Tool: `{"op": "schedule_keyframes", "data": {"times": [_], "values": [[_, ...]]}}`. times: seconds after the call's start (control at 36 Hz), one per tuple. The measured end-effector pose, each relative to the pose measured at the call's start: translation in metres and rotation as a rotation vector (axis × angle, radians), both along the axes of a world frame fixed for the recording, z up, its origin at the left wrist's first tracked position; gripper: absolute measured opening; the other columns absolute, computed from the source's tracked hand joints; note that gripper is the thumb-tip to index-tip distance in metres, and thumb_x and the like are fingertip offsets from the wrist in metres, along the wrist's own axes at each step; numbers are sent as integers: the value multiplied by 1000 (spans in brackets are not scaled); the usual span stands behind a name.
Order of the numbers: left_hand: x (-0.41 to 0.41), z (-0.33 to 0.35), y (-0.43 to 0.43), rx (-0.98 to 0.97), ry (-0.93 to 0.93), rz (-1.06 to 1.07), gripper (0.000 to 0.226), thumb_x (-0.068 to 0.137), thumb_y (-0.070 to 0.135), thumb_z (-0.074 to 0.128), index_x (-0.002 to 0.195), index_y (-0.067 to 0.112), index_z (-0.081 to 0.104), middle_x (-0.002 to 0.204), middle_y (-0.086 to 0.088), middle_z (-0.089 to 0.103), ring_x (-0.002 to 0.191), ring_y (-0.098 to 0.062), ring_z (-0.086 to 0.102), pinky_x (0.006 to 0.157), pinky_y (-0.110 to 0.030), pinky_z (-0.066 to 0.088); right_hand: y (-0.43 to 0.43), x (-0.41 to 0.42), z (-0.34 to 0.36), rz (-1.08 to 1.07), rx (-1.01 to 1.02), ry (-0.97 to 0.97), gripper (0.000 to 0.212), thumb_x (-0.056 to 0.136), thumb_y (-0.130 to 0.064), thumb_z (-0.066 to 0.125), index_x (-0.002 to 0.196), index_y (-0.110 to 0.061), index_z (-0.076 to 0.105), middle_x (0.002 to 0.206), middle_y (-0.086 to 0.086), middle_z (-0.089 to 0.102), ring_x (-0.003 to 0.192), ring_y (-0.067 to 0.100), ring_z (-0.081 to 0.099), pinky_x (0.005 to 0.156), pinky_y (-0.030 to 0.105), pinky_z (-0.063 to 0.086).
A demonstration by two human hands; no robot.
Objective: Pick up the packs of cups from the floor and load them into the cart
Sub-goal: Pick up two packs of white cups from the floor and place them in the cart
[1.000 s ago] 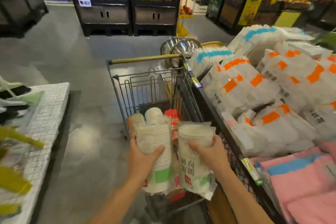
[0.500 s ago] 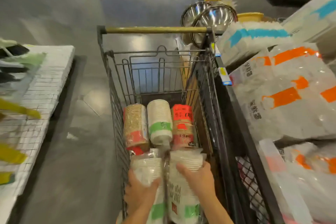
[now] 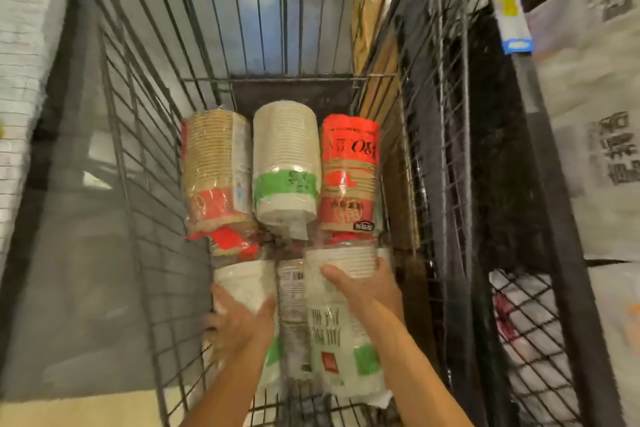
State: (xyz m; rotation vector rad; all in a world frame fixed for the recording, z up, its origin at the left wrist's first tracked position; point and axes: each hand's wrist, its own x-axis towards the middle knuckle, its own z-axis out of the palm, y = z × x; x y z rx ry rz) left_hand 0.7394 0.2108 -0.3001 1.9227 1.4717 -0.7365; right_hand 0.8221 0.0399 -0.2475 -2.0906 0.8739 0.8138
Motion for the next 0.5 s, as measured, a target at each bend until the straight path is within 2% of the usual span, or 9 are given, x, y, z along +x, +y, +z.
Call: {"op": "schedule_keyframes", "data": {"times": [0.11,0.17,0.22,0.28,0.33,0.39,0.5], "values": [[0,9,6,-88,-4,38,124,73,63,76,156,33,-10,157,-28,18,141,-50,26,108,-61,32,2,-8,22,-30,15,-48,138,37,-90,76,153,-31,34,146,-4,57,132,24,57,106,50,50],[1,17,12,-139,-15,79,126,68,65,78,156,36,-6,157,-27,20,140,-49,28,111,-58,35,5,-10,38,-19,24,-70,137,43,-85,78,158,-28,30,154,1,49,140,26,50,112,50,45],[5,34,15,-205,-23,51,127,62,71,74,157,33,0,158,-25,22,143,-44,27,113,-55,35,5,-15,55,13,29,-72,129,59,-76,82,162,-25,23,161,4,40,147,27,40,117,48,39],[13,67,13,-265,-90,2,115,73,62,75,160,26,7,162,-19,22,146,-39,27,115,-50,33,4,-18,76,73,34,-95,121,71,-69,80,163,-21,17,165,6,32,151,27,32,121,48,34],[22,108,11,-301,-200,-79,97,84,49,74,159,25,17,161,-10,28,144,-33,35,114,-45,37,3,-19,100,120,46,-127,115,78,-64,78,163,-19,17,166,6,30,152,26,31,122,48,33],[28,145,10,-308,-320,-226,84,88,44,71,157,26,26,158,-2,36,141,-27,40,113,-42,39,1,-18,130,175,48,-163,106,84,-57,77,163,-16,19,164,6,34,149,26,37,120,44,36],[40,220,10,-199,-470,-637,80,80,60,64,149,32,36,145,7,47,126,-16,52,105,-39,47,-2,-10,192,330,-9,-296,85,90,-52,72,157,-19,32,153,3,46,140,19,46,112,35,40]]}}
